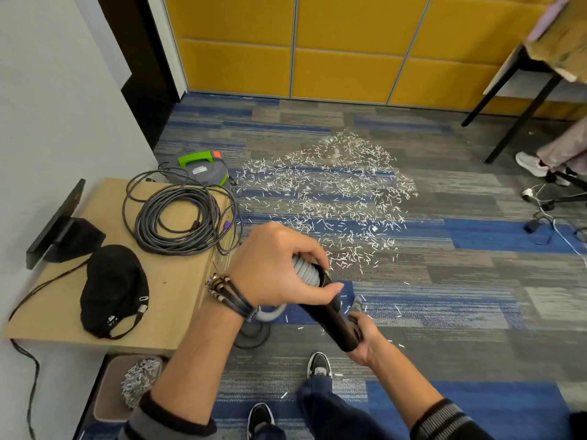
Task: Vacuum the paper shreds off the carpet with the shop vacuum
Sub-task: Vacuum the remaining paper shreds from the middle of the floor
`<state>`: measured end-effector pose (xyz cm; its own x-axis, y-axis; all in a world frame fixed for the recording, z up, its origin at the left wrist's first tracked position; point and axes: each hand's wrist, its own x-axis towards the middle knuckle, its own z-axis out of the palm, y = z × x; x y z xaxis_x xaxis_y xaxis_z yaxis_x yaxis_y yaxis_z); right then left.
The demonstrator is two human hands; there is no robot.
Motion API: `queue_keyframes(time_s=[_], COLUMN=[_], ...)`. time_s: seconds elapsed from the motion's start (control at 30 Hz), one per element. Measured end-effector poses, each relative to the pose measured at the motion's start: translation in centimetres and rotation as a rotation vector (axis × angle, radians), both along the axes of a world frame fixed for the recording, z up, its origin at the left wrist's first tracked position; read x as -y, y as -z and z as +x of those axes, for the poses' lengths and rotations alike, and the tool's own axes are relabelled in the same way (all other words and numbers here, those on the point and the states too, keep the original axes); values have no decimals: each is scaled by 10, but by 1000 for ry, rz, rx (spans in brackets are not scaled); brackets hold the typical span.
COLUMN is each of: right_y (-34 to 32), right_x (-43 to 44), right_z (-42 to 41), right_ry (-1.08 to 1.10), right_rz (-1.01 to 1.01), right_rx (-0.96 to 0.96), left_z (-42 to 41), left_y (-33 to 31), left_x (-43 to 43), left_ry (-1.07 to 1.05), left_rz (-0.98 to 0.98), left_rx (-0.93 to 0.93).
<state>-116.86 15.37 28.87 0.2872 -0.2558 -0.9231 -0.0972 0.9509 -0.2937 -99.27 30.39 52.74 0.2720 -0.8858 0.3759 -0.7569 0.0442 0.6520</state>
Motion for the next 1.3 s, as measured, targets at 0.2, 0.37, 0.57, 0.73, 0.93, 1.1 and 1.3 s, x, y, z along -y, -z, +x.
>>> queue_keyframes(time_s=[0.2,0.37,0.57,0.73,0.93,1.1,1.3], right_y=[-17,-26,-23,-41,-30,-25,-32], right_x=[-20,-39,-47,-35,-25,-31,-20], right_z=[30,53,20,6,12,-11,-39], right_ry=[7,5,68,8,-21,53,136], right_rz=[-4,-20,3,-23,-87,-35,-4], right_rx=[-19,19,28,24,-54,-56,-62], left_z=[11,25,16,5,10,7,7], left_y=[-8,-18,-12,-14,-5,9,25], left_x=[-5,-20,-22,-18,-13,-3,10], left_ry=[-47,-47,13,25,16,69,43], left_rz=[-52,-102,-113,-169,-155,-131,-135], left_rx=[56,87,-14,42,28,-72,-109])
